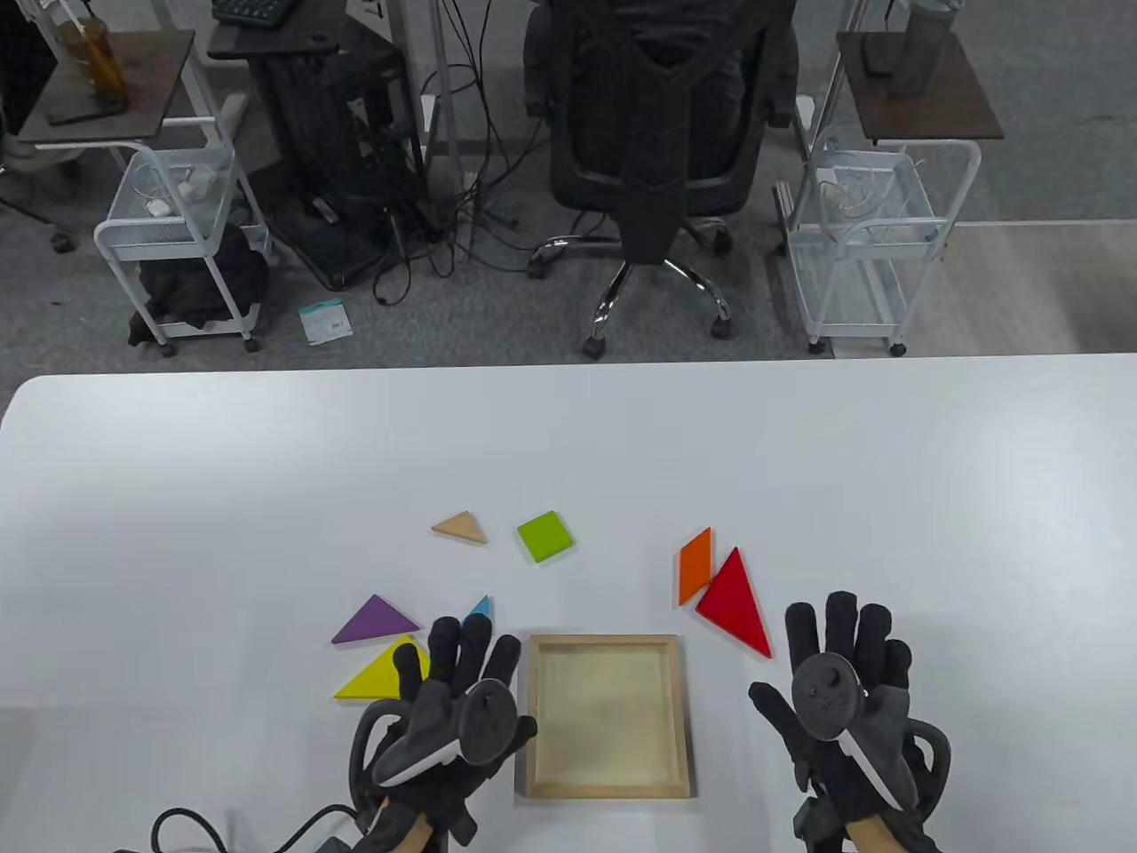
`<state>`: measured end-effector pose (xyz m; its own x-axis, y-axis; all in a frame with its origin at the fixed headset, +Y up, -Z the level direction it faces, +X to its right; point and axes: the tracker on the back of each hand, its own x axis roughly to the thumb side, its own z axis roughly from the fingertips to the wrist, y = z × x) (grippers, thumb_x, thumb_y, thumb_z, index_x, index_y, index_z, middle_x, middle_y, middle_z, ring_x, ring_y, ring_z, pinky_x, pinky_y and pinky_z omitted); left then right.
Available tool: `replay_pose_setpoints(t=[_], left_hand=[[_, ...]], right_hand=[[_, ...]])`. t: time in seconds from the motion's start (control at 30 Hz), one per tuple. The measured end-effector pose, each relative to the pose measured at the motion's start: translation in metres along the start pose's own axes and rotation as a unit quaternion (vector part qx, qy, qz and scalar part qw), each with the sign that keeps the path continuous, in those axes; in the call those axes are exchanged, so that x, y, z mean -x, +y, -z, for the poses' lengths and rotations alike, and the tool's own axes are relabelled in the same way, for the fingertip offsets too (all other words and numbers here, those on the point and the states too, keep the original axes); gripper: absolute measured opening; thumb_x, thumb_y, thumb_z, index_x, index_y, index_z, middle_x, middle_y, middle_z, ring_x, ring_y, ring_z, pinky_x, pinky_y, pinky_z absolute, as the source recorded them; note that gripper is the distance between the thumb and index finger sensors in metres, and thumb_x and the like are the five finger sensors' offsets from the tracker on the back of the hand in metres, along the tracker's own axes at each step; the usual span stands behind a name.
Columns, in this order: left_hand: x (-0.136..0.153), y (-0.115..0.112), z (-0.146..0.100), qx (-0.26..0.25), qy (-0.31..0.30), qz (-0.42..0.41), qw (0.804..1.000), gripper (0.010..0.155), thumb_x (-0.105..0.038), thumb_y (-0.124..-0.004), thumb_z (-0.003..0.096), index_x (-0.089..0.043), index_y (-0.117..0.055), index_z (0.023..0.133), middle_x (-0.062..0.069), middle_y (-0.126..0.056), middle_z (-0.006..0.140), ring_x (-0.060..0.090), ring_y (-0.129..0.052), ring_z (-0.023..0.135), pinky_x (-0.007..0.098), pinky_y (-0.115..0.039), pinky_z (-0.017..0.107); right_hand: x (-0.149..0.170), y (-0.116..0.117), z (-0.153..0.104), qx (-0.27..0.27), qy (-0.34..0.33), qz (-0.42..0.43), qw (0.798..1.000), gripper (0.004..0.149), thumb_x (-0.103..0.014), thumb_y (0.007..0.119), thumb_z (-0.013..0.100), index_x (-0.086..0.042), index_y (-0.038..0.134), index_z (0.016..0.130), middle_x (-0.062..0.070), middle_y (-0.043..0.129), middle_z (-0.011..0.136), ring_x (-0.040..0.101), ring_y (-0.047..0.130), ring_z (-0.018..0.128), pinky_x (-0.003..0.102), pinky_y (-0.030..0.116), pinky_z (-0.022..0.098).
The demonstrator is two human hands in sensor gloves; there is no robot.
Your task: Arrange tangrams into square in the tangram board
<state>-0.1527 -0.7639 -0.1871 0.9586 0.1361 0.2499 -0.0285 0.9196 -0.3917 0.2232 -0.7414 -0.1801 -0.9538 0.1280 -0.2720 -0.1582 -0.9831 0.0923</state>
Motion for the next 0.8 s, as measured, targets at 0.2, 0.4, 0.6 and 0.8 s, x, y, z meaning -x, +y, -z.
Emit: replay_pose_setpoints(t=[0.2, 0.4, 0.6, 0.8], left_hand=[[0.019, 0.000, -0.008, -0.012, 0.026, -0.026, 0.999, 0.079, -0.064, -0.042, 0.0553, -0.026, 0.001, 0.109, 0.015, 0.018, 0.108, 0.045, 0.016, 0.097, 0.067, 0.005, 0.060], [0.020, -0.001, -0.009, -0.021, 0.020, -0.014, 0.999, 0.079, -0.064, -0.043, 0.0549, -0.027, 0.000, 0.109, 0.014, 0.018, 0.108, 0.044, 0.016, 0.098, 0.068, 0.005, 0.060], [0.020, -0.001, -0.010, -0.024, 0.016, -0.012, 1.000, 0.079, -0.064, -0.043, 0.0549, -0.027, 0.000, 0.109, 0.014, 0.018, 0.108, 0.045, 0.016, 0.098, 0.068, 0.005, 0.061], [0.020, -0.002, -0.009, -0.022, 0.010, -0.012, 1.000, 0.079, -0.064, -0.043, 0.0549, -0.027, 0.000, 0.109, 0.015, 0.018, 0.108, 0.045, 0.015, 0.098, 0.068, 0.005, 0.061]], right_hand=[[0.001, 0.004, -0.001, -0.010, -0.010, 0.004, 1.000, 0.085, -0.069, 0.058, 0.035, -0.051, 0.010, 0.102, -0.018, -0.021, 0.104, 0.014, -0.026, 0.095, 0.043, -0.002, 0.081], [0.003, 0.009, 0.001, -0.034, -0.020, 0.018, 0.999, 0.087, -0.070, 0.060, 0.034, -0.052, 0.007, 0.101, -0.016, -0.021, 0.104, 0.015, -0.026, 0.096, 0.044, -0.001, 0.082], [0.004, 0.012, 0.004, -0.055, -0.025, 0.027, 0.998, 0.091, -0.071, 0.063, 0.032, -0.053, 0.004, 0.100, -0.014, -0.021, 0.104, 0.018, -0.024, 0.096, 0.045, 0.002, 0.082], [0.000, 0.002, 0.019, -0.100, -0.031, 0.062, 0.993, 0.100, -0.067, 0.077, 0.031, -0.054, 0.005, 0.099, -0.004, -0.015, 0.108, 0.028, -0.008, 0.103, 0.046, 0.019, 0.085]])
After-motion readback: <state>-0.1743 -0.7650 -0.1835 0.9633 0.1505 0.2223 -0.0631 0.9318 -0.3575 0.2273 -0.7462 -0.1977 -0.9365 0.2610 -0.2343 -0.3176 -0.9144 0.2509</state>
